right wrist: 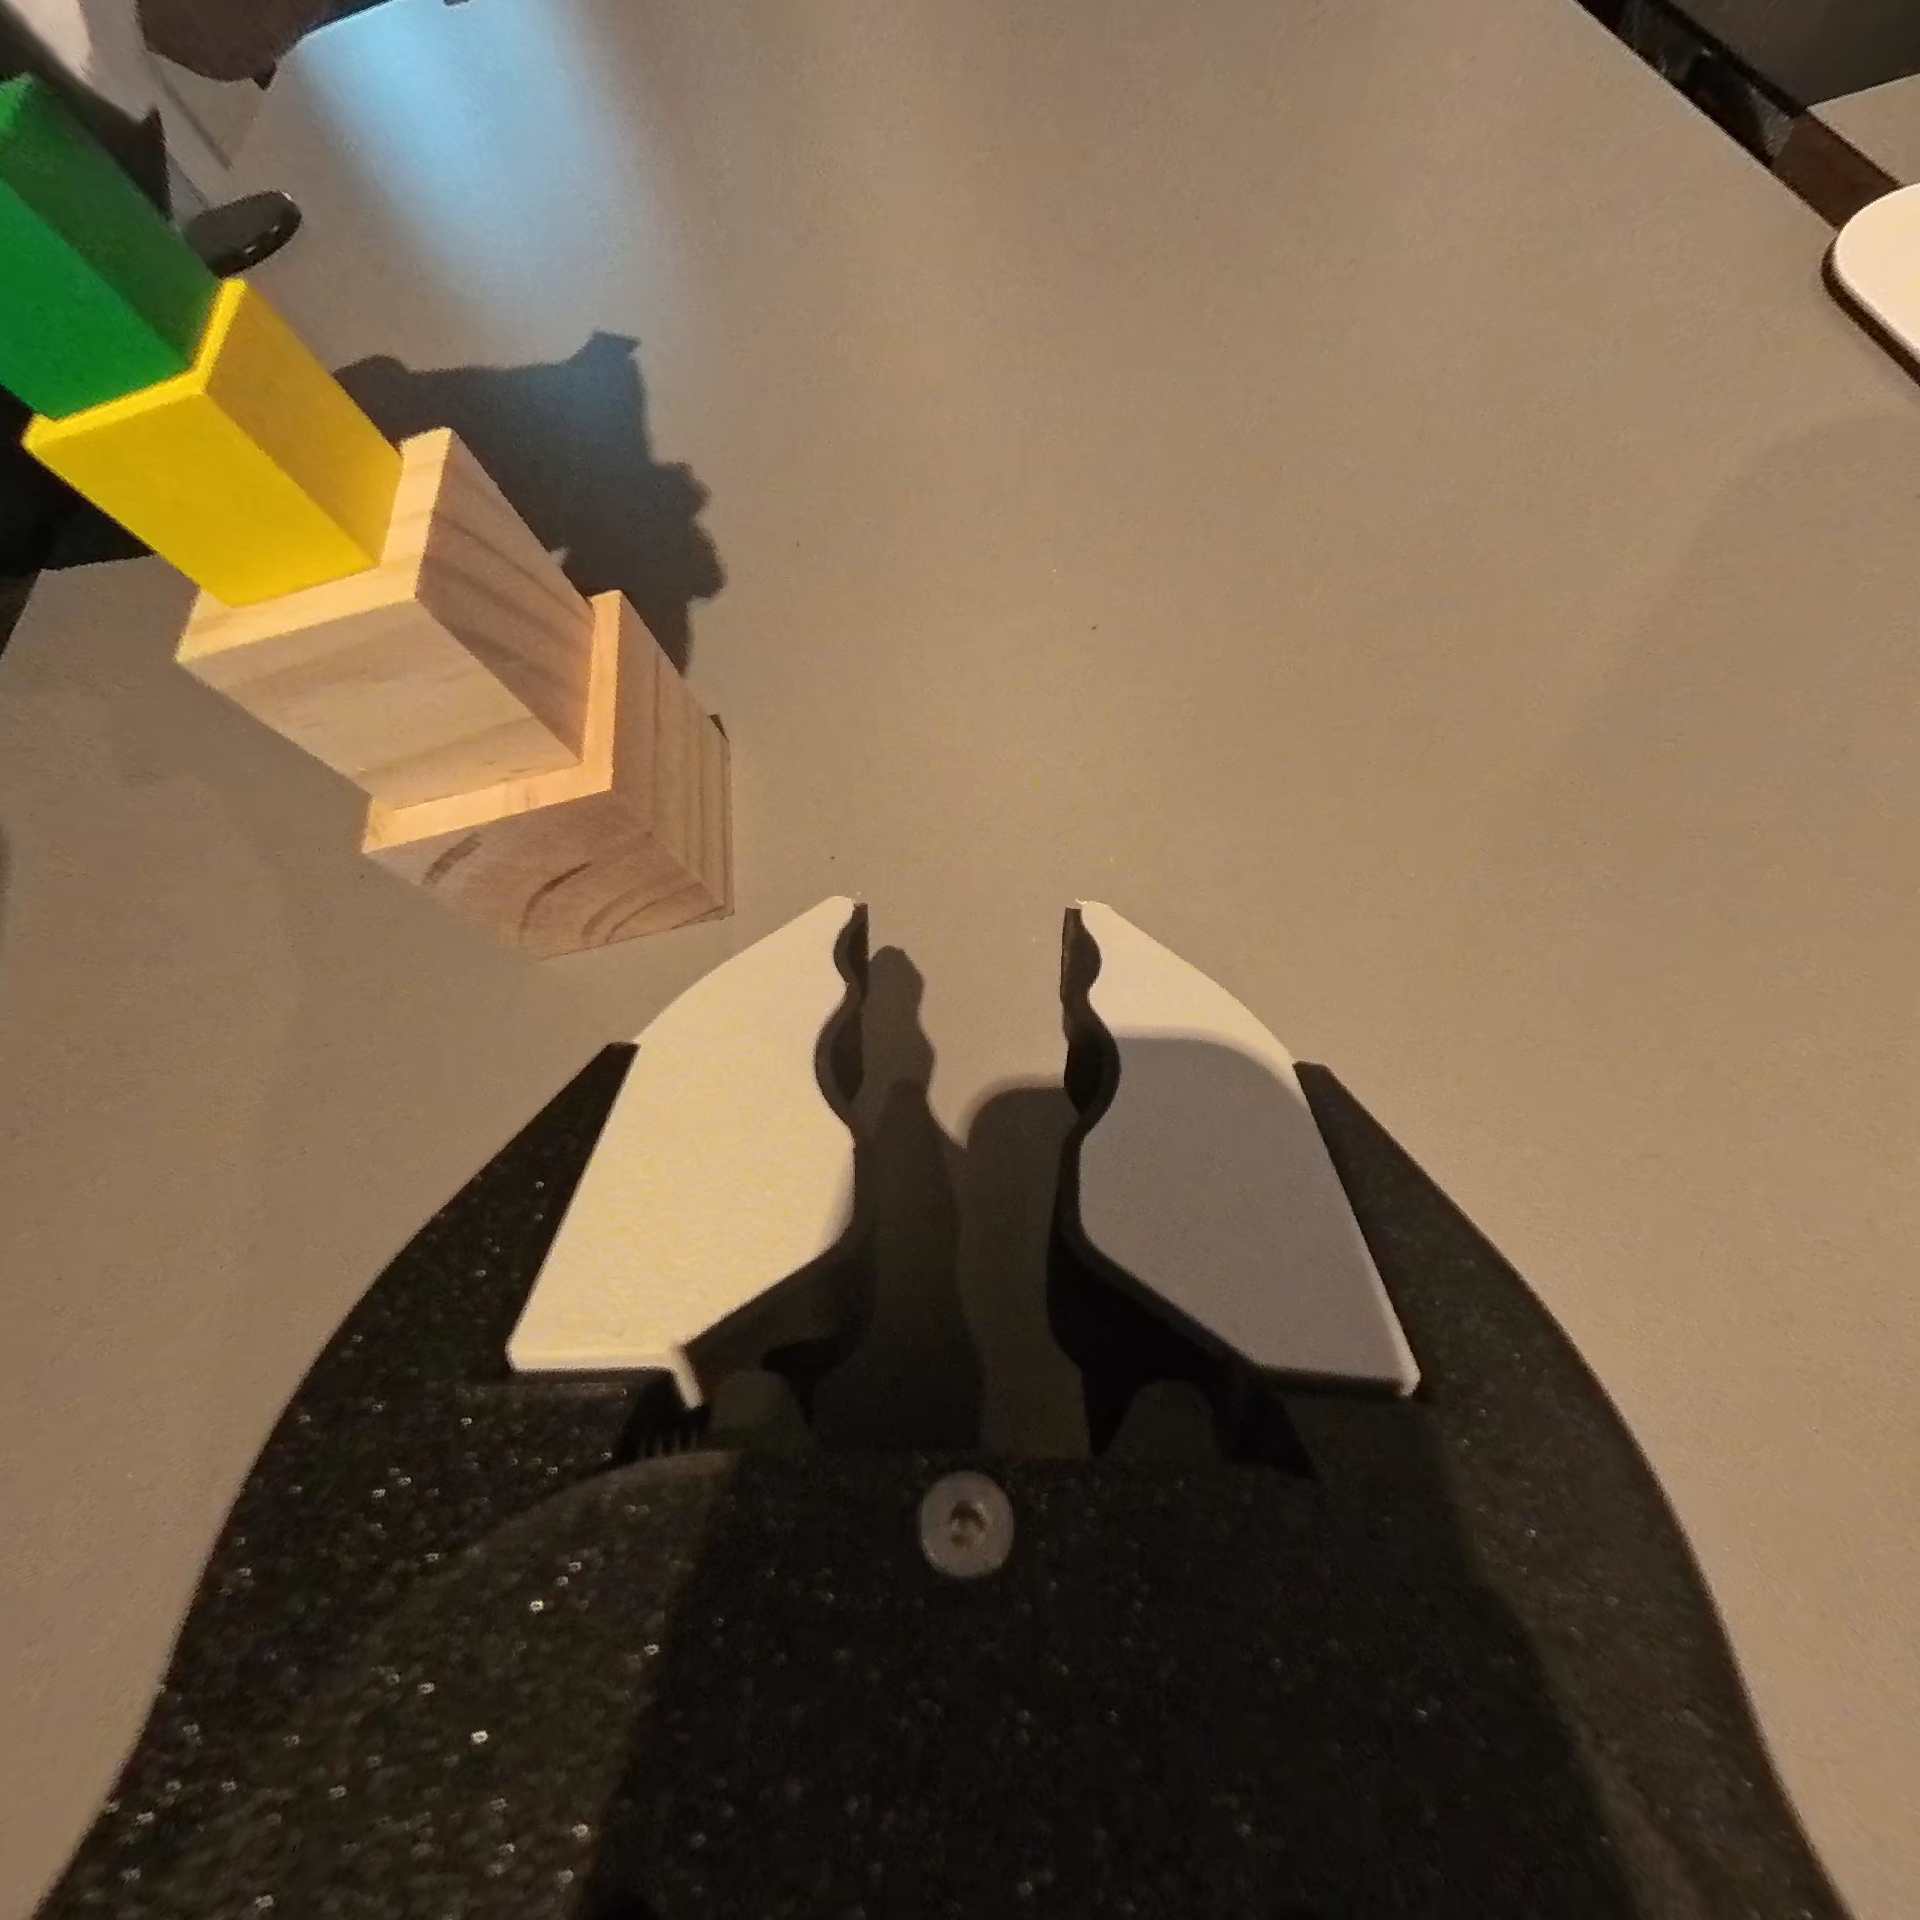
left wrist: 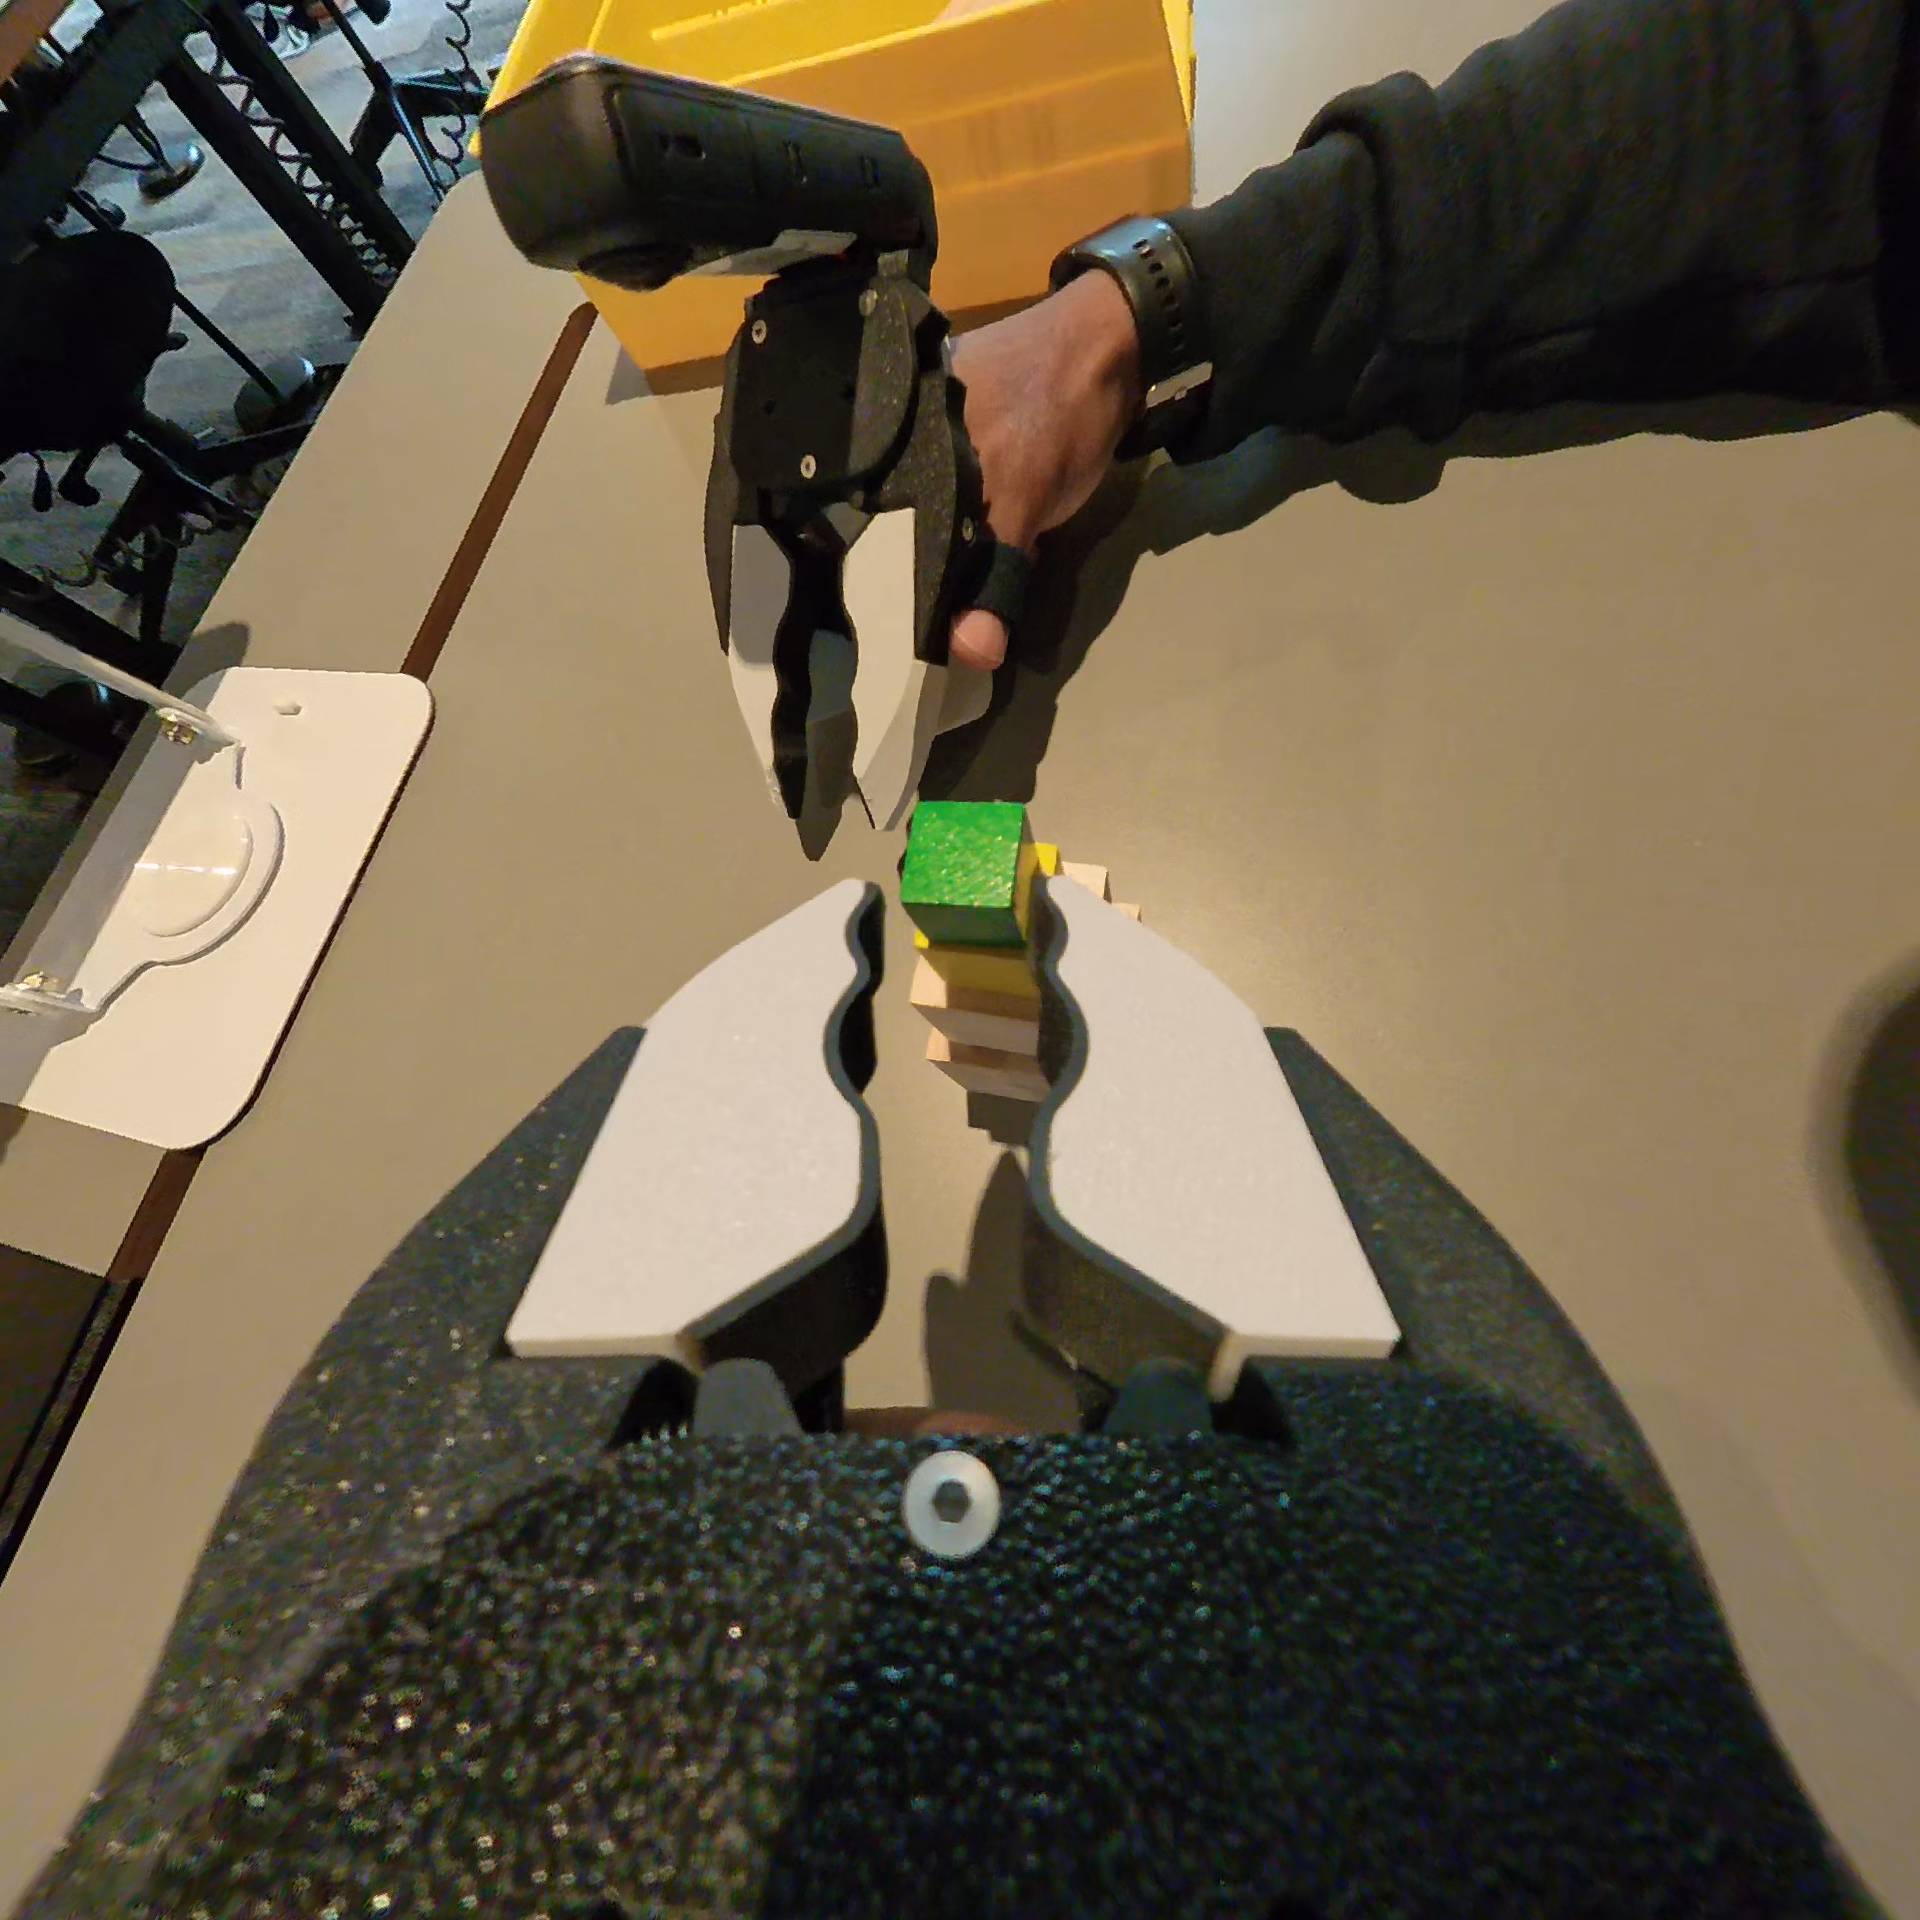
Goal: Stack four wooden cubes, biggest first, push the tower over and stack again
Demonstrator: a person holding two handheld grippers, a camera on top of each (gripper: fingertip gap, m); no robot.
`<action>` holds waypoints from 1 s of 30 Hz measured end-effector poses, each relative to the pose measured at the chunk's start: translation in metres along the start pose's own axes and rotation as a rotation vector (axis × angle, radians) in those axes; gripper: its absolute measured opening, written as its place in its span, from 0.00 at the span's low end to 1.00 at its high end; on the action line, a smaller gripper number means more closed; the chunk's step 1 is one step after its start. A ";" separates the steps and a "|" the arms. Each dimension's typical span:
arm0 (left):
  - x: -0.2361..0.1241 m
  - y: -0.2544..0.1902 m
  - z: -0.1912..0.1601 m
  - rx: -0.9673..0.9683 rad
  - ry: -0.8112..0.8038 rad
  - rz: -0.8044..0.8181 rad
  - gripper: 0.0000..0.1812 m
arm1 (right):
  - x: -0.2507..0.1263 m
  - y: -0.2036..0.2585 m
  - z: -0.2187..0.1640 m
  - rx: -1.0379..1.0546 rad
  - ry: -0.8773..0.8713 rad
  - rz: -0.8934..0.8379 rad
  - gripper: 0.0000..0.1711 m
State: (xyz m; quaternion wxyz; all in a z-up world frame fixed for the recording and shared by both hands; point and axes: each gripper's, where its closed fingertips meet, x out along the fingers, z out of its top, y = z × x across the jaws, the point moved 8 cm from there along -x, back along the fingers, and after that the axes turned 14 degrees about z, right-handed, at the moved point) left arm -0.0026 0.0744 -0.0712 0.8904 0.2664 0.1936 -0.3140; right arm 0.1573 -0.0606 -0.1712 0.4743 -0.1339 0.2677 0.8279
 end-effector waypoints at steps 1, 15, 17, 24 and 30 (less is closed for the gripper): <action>-0.001 0.001 -0.001 0.000 -0.003 0.003 0.15 | 0.000 0.000 0.000 0.000 0.000 0.000 0.21; 0.003 0.041 -0.053 -0.155 -0.408 0.037 0.16 | -0.004 -0.001 0.001 0.017 -0.038 0.022 0.21; 0.004 0.038 -0.053 -0.169 -0.415 -0.018 0.11 | -0.006 -0.002 0.001 0.028 -0.057 0.033 0.21; 0.007 0.022 -0.040 -0.058 -0.353 0.000 0.11 | -0.011 -0.005 0.002 0.061 -0.104 0.073 0.20; 0.009 0.016 -0.037 -0.039 -0.336 -0.010 0.11 | -0.010 -0.005 0.002 0.060 -0.097 0.074 0.20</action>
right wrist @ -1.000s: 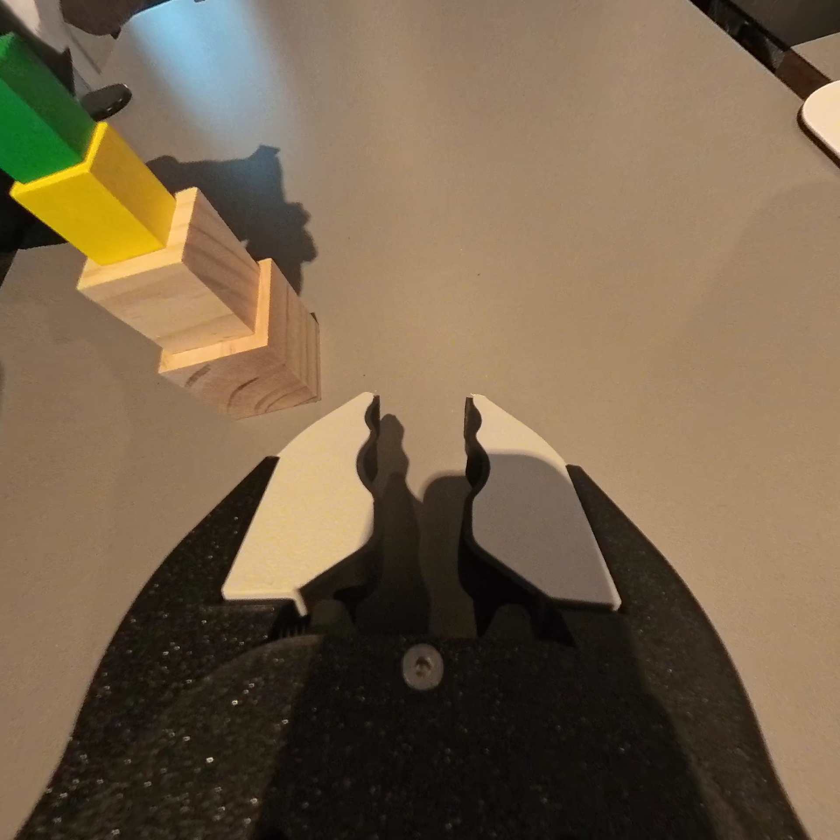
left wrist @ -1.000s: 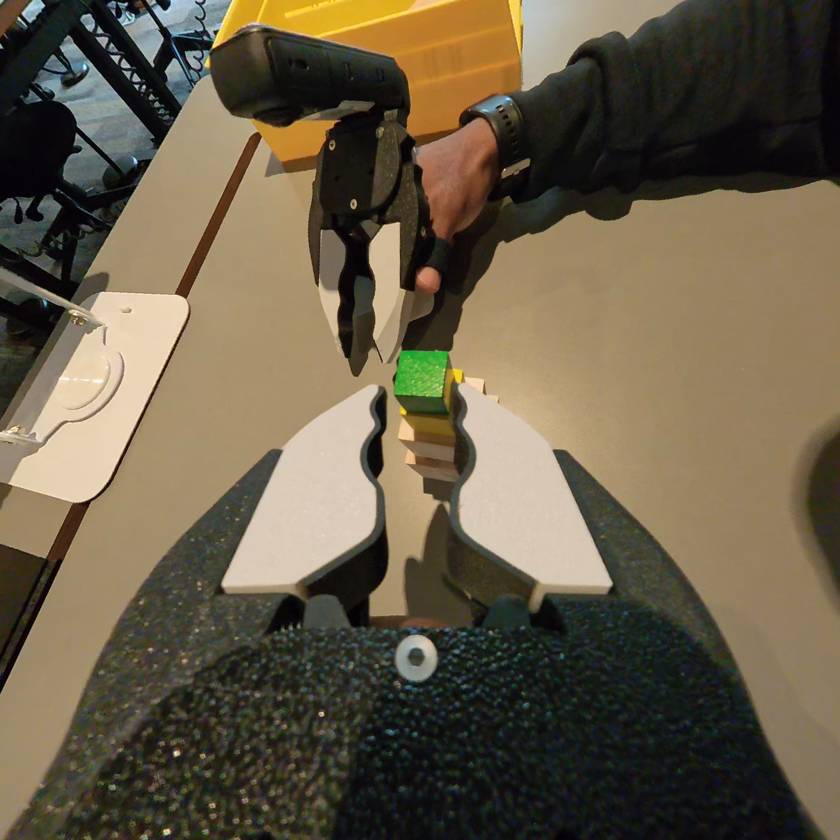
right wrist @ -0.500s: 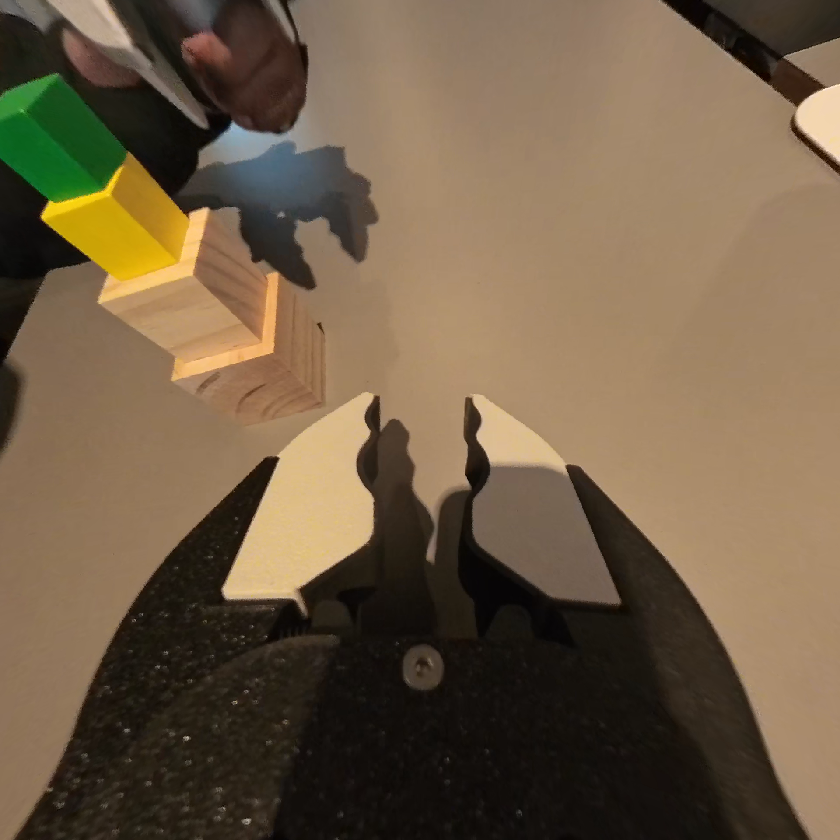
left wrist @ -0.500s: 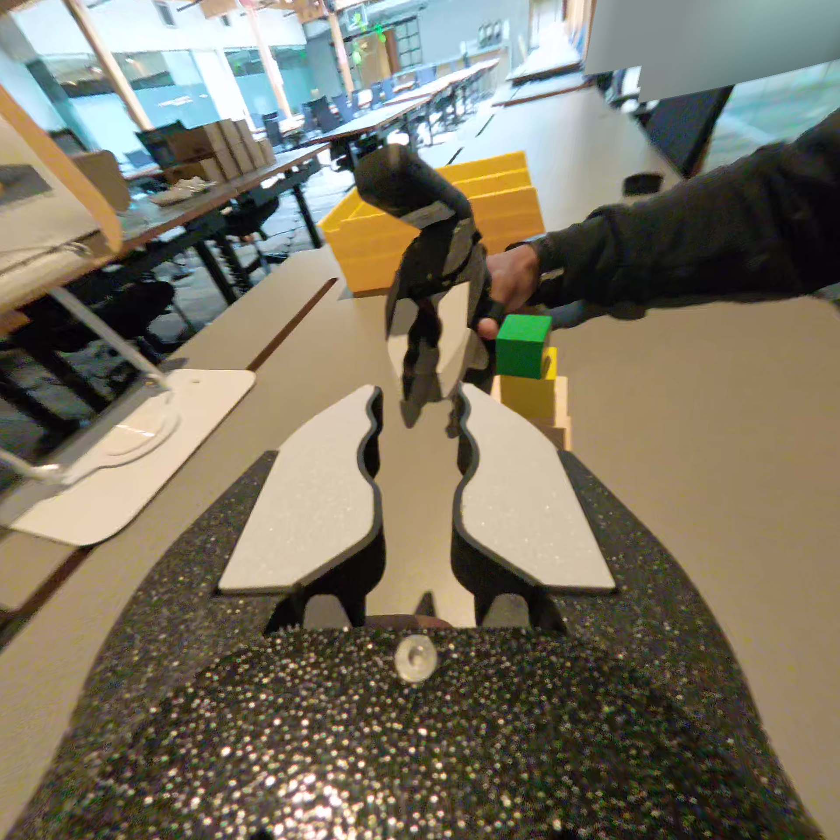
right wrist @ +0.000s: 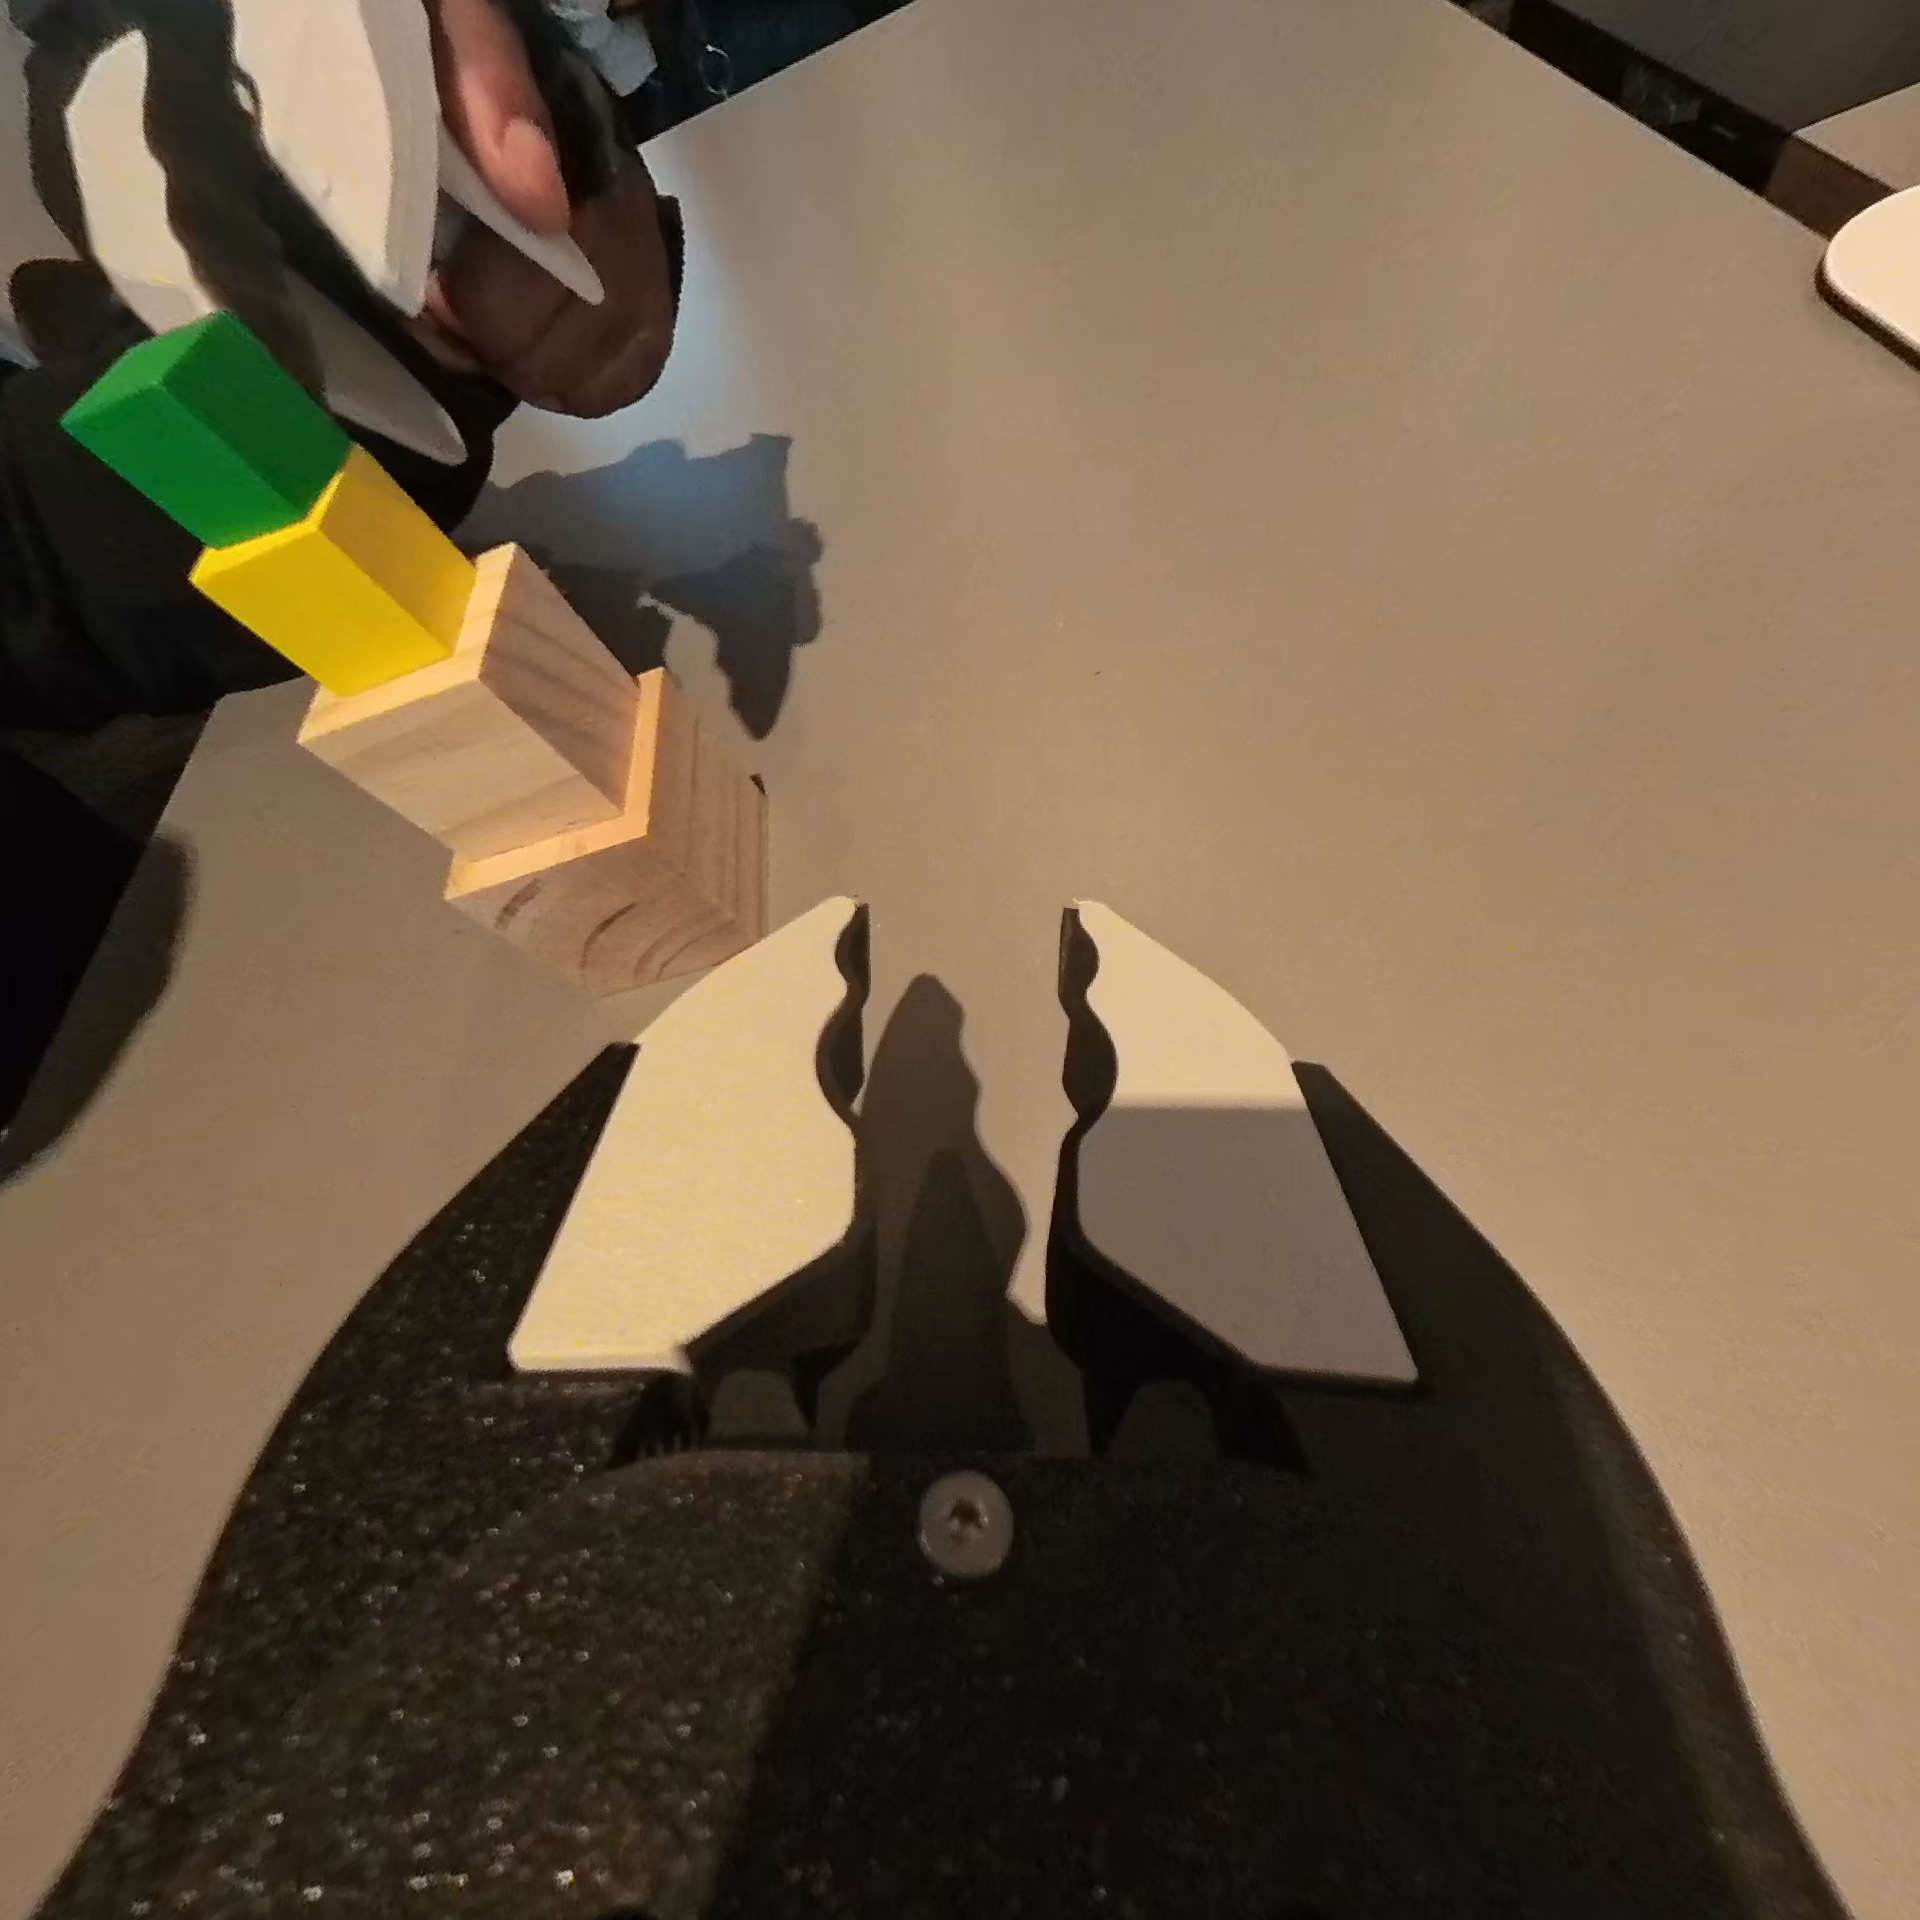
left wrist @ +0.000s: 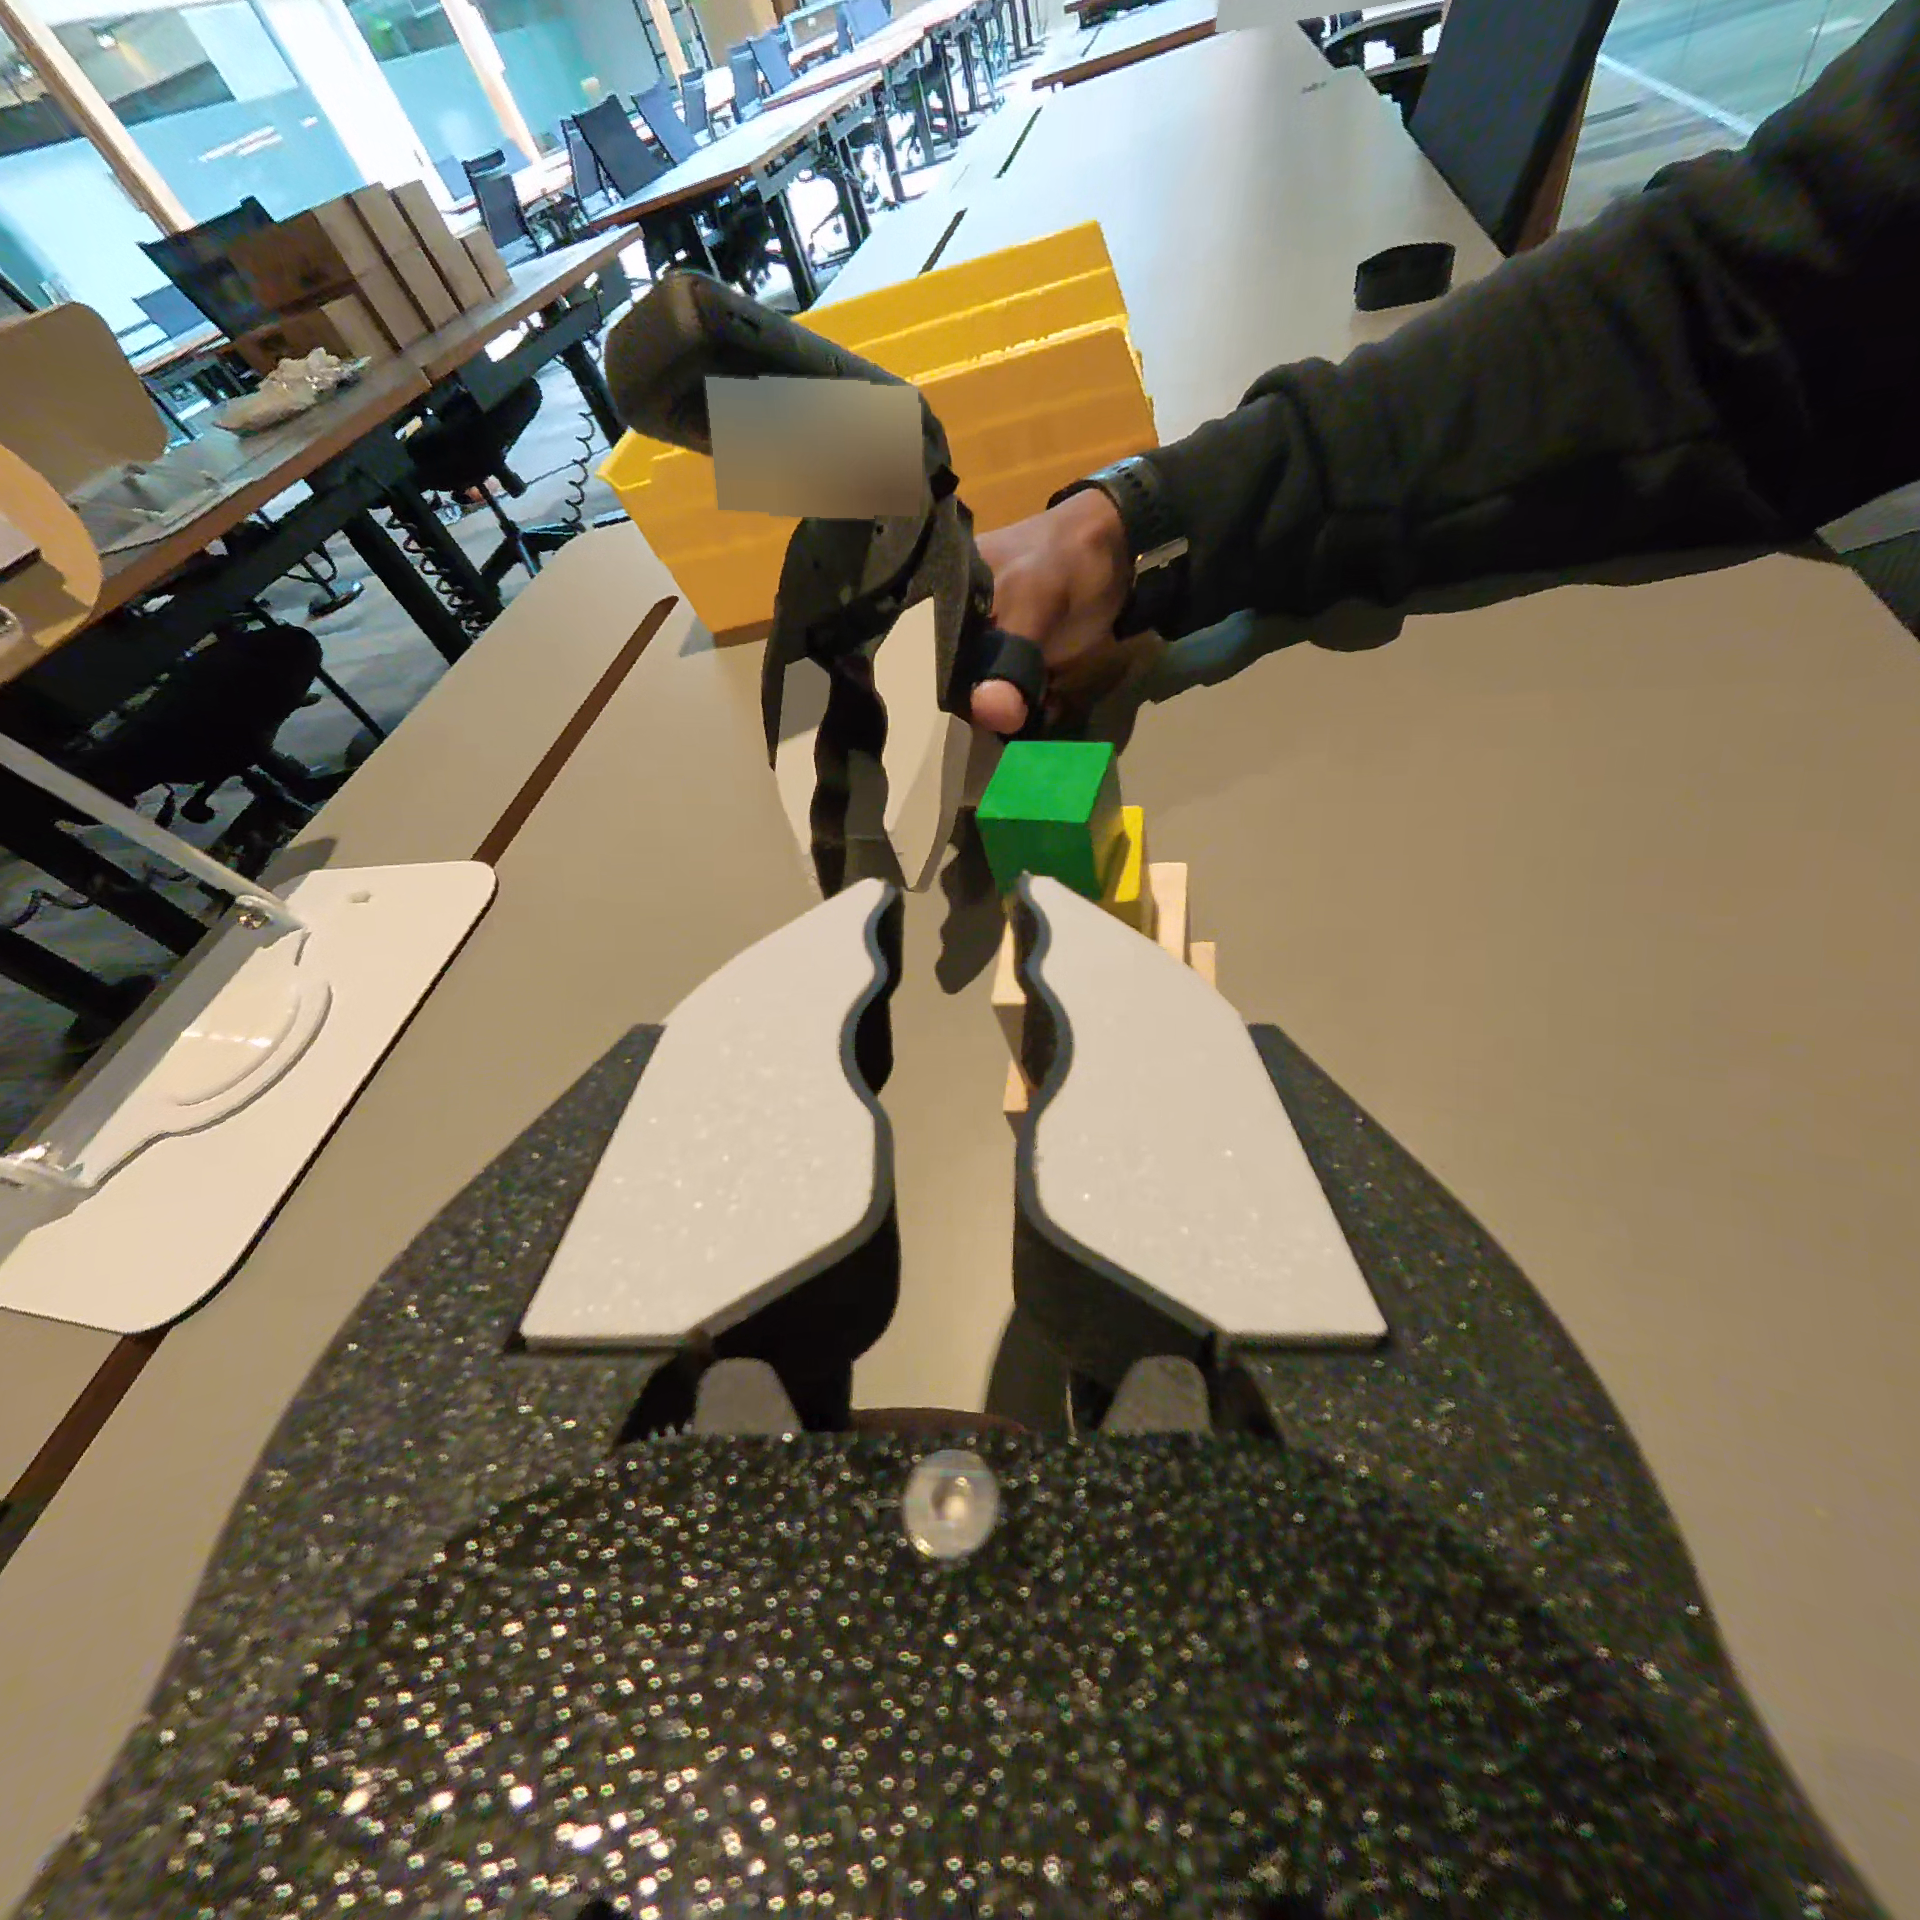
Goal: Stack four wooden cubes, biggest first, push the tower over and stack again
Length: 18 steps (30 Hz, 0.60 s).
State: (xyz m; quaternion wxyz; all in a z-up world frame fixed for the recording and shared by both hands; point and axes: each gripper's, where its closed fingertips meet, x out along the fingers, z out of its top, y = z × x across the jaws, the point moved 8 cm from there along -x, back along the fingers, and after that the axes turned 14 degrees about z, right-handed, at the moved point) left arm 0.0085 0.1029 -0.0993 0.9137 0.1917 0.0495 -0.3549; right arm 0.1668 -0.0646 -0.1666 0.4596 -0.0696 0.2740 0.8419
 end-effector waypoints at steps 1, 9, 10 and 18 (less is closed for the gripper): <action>0.000 -0.001 0.000 0.001 0.002 -0.003 0.11 | 0.000 0.000 0.000 0.001 -0.001 0.000 0.20; -0.001 -0.003 0.004 0.001 0.000 -0.015 0.11 | 0.000 0.000 0.000 0.004 0.001 0.003 0.20; -0.001 -0.004 0.004 0.002 -0.001 -0.016 0.11 | 0.000 0.000 0.000 0.004 0.001 0.004 0.20; 0.000 -0.005 0.004 0.002 0.003 -0.017 0.11 | 0.000 0.000 0.000 0.005 0.001 0.005 0.20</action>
